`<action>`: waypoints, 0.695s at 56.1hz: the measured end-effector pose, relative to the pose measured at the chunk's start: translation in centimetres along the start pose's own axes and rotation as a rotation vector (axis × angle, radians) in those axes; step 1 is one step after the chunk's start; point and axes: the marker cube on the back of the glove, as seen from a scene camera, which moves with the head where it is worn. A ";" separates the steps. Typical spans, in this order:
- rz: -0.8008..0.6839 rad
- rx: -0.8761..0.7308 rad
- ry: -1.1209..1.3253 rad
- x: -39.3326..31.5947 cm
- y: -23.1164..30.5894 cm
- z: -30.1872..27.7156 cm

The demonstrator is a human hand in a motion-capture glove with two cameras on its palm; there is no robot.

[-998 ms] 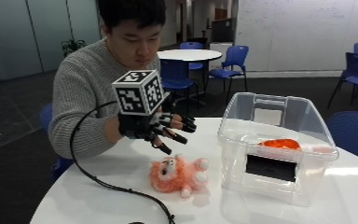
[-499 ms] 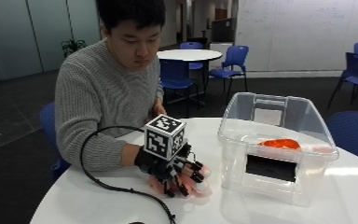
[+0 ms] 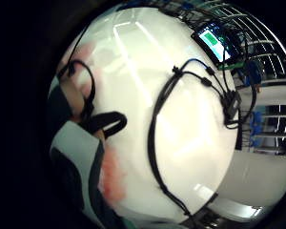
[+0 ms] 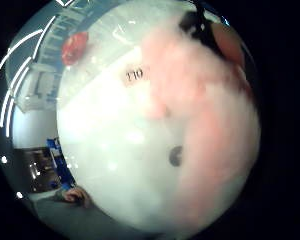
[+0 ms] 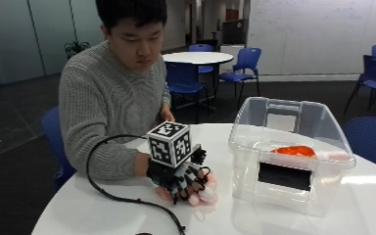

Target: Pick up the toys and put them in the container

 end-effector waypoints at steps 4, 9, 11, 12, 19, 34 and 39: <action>0.015 0.021 -0.059 0.4 -0.5 0.0; 0.021 0.058 -0.084 0.4 -0.7 0.0; 0.022 0.071 -0.092 0.4 -0.6 0.0; 0.022 0.075 -0.096 0.4 -0.6 0.0; 0.002 0.102 -0.177 0.7 -0.5 -2.8; -0.124 0.410 -0.223 -0.7 -2.5 -22.5; -0.156 0.418 -0.193 -1.7 -4.4 -23.8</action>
